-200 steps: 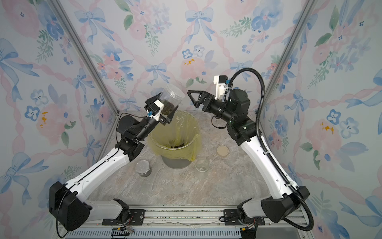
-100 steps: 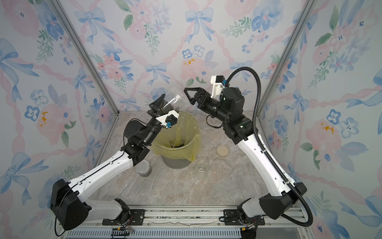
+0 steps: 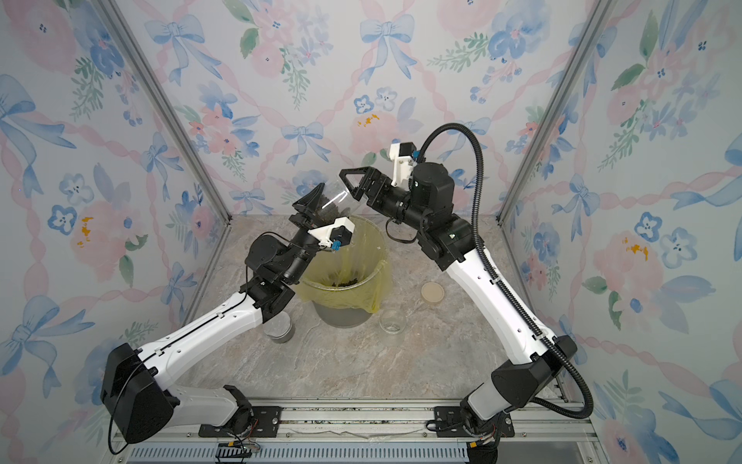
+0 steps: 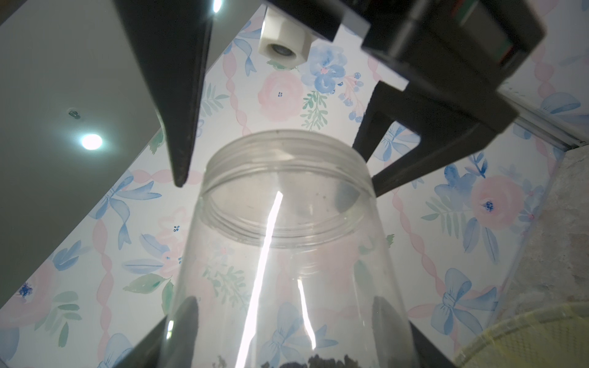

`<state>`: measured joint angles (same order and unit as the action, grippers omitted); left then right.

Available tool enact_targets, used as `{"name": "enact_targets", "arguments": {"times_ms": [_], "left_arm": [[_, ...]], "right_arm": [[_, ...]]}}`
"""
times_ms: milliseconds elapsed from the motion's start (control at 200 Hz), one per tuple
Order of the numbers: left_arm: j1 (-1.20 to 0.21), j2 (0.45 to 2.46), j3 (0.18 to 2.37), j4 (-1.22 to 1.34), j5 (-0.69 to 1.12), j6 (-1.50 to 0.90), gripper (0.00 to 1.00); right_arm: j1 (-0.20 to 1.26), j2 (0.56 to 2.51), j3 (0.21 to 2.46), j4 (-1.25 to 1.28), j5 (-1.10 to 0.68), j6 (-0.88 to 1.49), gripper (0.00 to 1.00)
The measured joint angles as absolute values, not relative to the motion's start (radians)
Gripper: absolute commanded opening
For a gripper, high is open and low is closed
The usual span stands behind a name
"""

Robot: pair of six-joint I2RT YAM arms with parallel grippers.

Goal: Empty moldy tea leaves from jars
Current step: Unscrew the lid from the jar.

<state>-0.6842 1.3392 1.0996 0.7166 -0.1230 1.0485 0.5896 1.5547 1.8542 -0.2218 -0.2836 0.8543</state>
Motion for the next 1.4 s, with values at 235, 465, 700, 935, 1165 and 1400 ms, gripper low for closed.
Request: {"name": "enact_targets", "arguments": {"times_ms": [235, 465, 700, 935, 1165, 1400], "left_arm": [[-0.694, 1.343, 1.1, 0.722, -0.125, 1.062, 0.38], [-0.695, 1.352, 1.1, 0.728, -0.128, 1.066, 0.38], [-0.7, 1.352, 1.1, 0.733, -0.135, 1.066, 0.38], [-0.7, 1.353, 1.1, 0.736, -0.135, 1.07, 0.38], [-0.701, 1.359, 1.1, 0.739, -0.135, 1.07, 0.38], [-0.701, 1.359, 1.1, 0.746, -0.135, 1.07, 0.38]], "right_arm": [[0.588, 1.581, 1.864, -0.221, -0.303, 0.87, 0.96], [0.576, 1.588, 1.864, -0.215, -0.31, 0.885, 0.97], [0.566, 1.588, 1.864, -0.196, -0.317, 0.896, 0.88], [0.564, 1.588, 1.862, -0.19, -0.329, 0.895, 0.85], [0.564, 1.588, 1.86, -0.187, -0.333, 0.895, 0.93], [0.564, 1.588, 1.858, -0.184, -0.336, 0.892, 0.84]]}}
